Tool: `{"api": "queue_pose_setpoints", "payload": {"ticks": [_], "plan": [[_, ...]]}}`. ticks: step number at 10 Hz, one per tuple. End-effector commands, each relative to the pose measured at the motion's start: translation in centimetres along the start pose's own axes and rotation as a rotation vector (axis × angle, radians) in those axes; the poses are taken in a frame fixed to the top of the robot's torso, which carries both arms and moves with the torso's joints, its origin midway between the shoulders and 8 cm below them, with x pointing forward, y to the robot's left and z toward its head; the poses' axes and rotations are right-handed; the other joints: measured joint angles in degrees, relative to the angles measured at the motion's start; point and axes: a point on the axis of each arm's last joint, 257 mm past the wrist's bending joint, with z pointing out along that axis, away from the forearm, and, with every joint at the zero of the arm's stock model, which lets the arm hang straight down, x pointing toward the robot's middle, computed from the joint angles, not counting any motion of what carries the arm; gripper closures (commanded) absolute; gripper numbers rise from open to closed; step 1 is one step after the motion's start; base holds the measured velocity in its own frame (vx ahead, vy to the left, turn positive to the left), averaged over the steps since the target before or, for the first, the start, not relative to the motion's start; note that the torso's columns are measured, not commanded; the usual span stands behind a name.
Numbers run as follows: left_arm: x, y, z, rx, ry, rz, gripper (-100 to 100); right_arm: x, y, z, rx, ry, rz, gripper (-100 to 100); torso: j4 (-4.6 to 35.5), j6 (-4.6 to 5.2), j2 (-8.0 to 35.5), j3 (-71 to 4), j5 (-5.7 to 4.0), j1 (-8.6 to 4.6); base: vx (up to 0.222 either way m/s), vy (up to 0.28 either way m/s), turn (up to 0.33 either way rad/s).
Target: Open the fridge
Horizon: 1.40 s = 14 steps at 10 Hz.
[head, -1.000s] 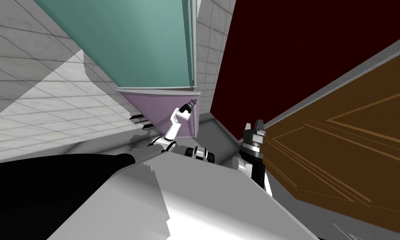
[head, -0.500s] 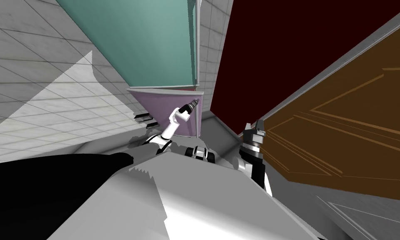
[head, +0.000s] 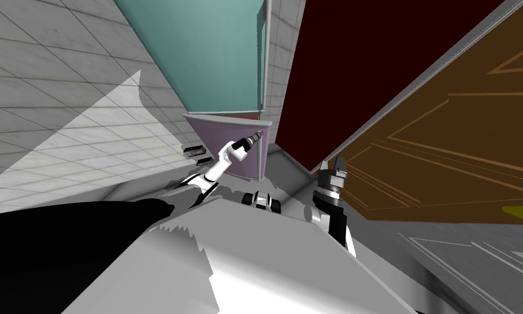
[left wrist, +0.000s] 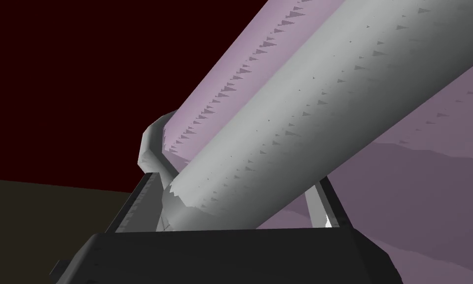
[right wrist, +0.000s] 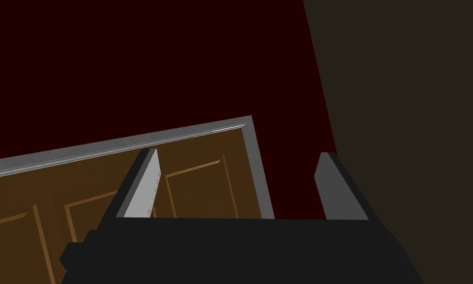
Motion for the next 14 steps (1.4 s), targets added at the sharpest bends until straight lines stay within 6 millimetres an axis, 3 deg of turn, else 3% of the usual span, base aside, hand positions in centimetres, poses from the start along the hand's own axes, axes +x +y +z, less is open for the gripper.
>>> {"api": "queue_pose_setpoints", "payload": {"ticks": [1,2,4,5,7,8,11,13,14], "plan": [[1.4,-0.2,-0.5,0.022,0.052,-0.008,100,0.0,0.0,0.0,0.0,0.0,0.0,0,-0.1,0.05,-0.1,0.0,0.01,-0.06,-0.233,0.121,-0.043],[1.2,-0.4,-0.5,0.027,0.042,-0.005,100,0.0,0.0,0.0,0.0,0.0,0.0,0,-0.1,-0.05,-0.3,-0.2,-0.05,-0.24,-0.093,0.04,-0.016],[3.7,-2.7,-1.4,0.077,0.098,-0.003,100,0.0,0.0,0.0,0.0,0.0,0.0,0,-0.1,0.05,-0.4,-0.3,-0.07,-0.09,-0.102,0.161,-0.007],[3.7,-2.7,-1.4,0.077,0.098,-0.003,100,0.0,0.0,0.0,0.0,0.0,0.0,0,-0.2,0.15,-0.1,0.0,0.03,0.11,-0.132,0.174,-0.045],[6.0,-5.1,-2.5,0.129,0.15,-0.003,100,0.0,0.0,0.0,0.0,0.0,0.0,0,-0.1,-0.06,0.0,0.0,0.04,0.11,-0.162,0.212,-0.006],[6.0,-5.1,-2.5,0.129,0.15,-0.003,100,0.0,0.0,0.0,0.0,0.0,0.0,0,-0.1,-0.02,0.0,0.0,0.05,0.19,-0.103,0.242,-0.05],[9.5,-8.4,-4.7,0.205,0.232,-0.007,100,0.0,0.0,0.0,0.0,0.0,0.0,0,-0.2,-0.26,-0.3,-0.1,0.16,0.52,-0.139,0.239,-0.013],[10.7,-9.5,-5.5,0.229,0.26,-0.009,100,0.0,0.0,0.0,0.0,0.0,0.0,0,-0.2,-0.27,-0.3,-0.2,0.11,0.23,-0.154,0.178,-0.005],[9.3,-10.5,-5.5,0.235,0.247,-0.007,-100,0.0,0.0,0.0,0.0,0.0,0.0,0,-0.2,-0.16,-0.3,-0.2,0.03,0.09,-0.055,0.073,0.055]]}}
